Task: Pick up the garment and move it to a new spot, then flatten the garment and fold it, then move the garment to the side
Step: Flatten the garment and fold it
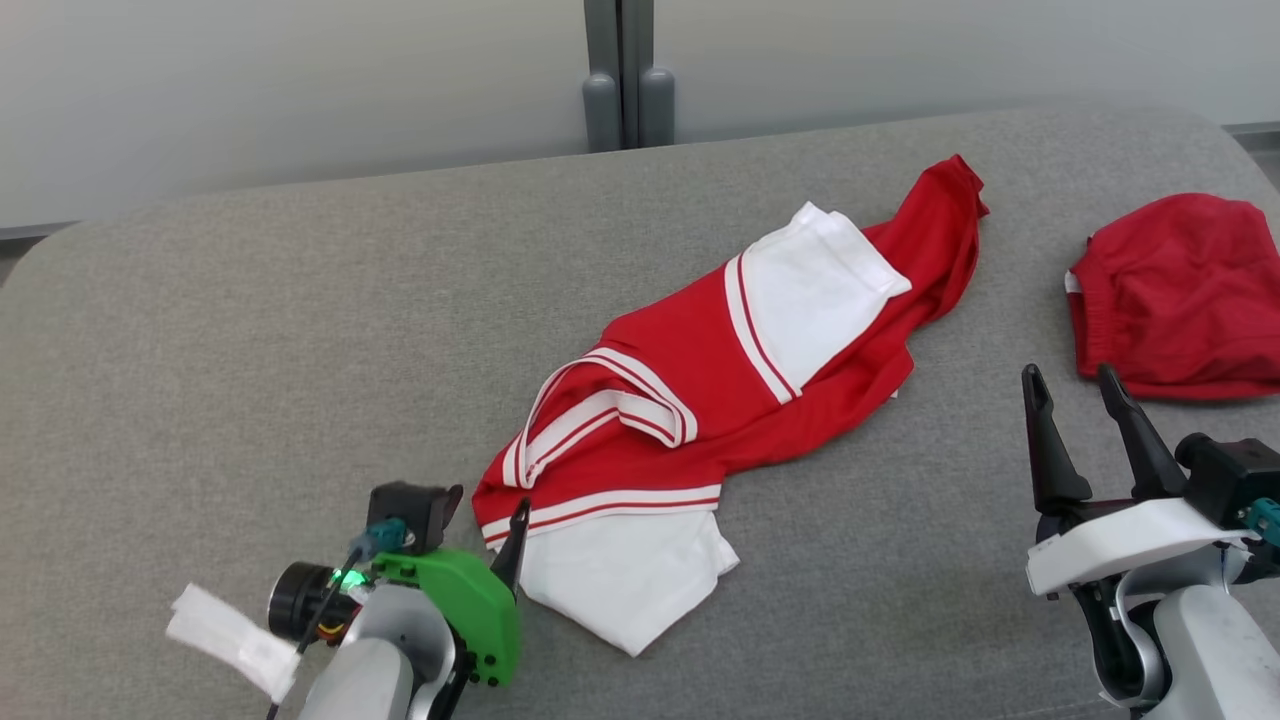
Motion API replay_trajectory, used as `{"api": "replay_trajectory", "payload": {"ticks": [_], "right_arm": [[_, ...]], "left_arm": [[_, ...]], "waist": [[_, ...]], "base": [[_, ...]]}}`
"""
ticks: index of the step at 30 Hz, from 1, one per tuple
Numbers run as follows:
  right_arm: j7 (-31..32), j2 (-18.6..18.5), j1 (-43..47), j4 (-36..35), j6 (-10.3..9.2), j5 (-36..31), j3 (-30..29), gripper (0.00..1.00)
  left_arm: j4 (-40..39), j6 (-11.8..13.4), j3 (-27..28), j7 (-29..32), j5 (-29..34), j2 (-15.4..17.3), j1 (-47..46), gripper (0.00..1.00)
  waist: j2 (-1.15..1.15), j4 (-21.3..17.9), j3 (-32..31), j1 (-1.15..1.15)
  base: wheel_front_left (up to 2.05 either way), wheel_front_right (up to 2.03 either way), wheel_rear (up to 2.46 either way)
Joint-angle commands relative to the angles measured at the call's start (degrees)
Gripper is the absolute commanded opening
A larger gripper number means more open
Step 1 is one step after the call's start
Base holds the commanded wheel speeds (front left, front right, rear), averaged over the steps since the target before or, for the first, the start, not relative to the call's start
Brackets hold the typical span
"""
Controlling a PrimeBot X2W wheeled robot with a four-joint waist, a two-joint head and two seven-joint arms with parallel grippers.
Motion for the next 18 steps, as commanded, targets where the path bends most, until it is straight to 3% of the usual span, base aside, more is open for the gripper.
{"api": "replay_trajectory", "payload": {"ticks": [1,10,15,17,18], "right_arm": [[-0.13,0.24,-0.71,-0.03,-0.06,-0.19,0.24,1.00],[-0.14,0.98,-3.38,-0.79,-0.06,0.50,1.58,1.00],[-0.14,1.26,-3.22,-1.30,-0.06,0.52,0.84,1.00],[-0.15,1.30,-2.97,-1.24,-0.06,0.42,0.64,1.00],[-0.15,1.33,-2.84,-1.22,-0.06,0.36,0.56,1.00]], "left_arm": [[1.54,-0.13,-0.59,2.18,0.31,0.49,-2.49,1.00],[14.49,0.26,-5.14,12.28,4.79,2.40,-14.16,1.00],[17.70,0.68,-5.86,11.08,5.18,3.00,-16.43,1.00],[18.22,1.15,-4.83,9.78,4.08,2.90,-17.22,0.43],[18.32,1.22,-4.08,9.08,3.39,2.85,-17.54,0.00]], "waist": [[0.00,-1.05,1.12,0.00],[0.00,-5.01,4.41,0.00],[0.00,-5.84,4.66,0.00],[0.00,-5.91,4.46,0.00],[0.00,-5.89,4.33,0.00]], "base": [[0.00,0.00,0.00],[0.00,0.00,0.00],[0.00,0.00,0.00],[0.00,0.00,0.00],[0.00,0.00,0.00]]}}
